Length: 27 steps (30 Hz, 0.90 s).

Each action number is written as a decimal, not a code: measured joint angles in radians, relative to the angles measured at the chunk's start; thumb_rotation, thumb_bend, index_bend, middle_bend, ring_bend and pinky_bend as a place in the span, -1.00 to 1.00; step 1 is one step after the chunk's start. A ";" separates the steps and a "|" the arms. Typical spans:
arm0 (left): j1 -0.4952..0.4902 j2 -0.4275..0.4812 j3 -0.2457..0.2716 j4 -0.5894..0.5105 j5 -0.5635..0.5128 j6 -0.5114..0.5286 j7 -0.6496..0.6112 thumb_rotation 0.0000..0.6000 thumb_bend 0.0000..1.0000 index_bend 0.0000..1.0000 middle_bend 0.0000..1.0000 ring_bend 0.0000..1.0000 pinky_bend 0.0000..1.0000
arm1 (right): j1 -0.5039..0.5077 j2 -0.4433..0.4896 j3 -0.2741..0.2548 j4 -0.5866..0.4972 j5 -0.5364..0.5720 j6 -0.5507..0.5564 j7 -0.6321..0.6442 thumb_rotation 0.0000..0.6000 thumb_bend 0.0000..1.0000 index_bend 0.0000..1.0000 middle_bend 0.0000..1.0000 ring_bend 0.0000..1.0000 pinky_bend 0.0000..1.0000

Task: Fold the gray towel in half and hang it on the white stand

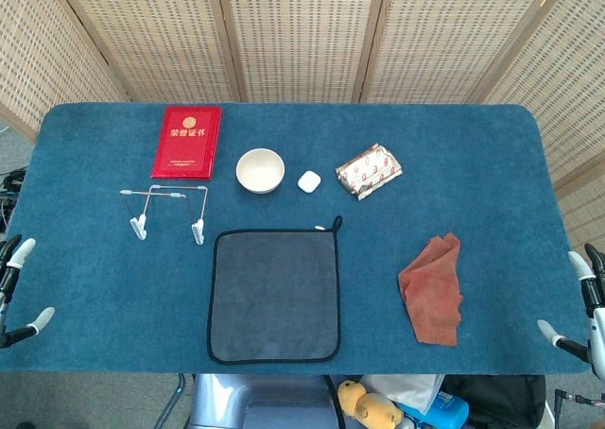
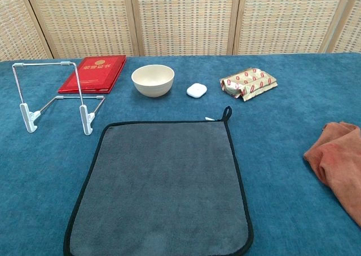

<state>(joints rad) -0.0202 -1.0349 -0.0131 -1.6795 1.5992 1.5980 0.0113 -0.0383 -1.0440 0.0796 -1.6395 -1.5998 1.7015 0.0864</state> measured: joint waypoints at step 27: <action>-0.145 -0.068 -0.004 0.095 0.206 -0.077 -0.018 1.00 -0.50 -0.75 -1.00 -1.00 -1.00 | 0.004 0.001 0.017 -0.004 0.033 -0.014 -0.005 1.00 -1.00 -1.00 -1.00 -1.00 -1.00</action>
<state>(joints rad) -0.1654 -1.1028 -0.0176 -1.5847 1.8053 1.5210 -0.0067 -0.0346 -1.0426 0.0969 -1.6432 -1.5671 1.6875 0.0813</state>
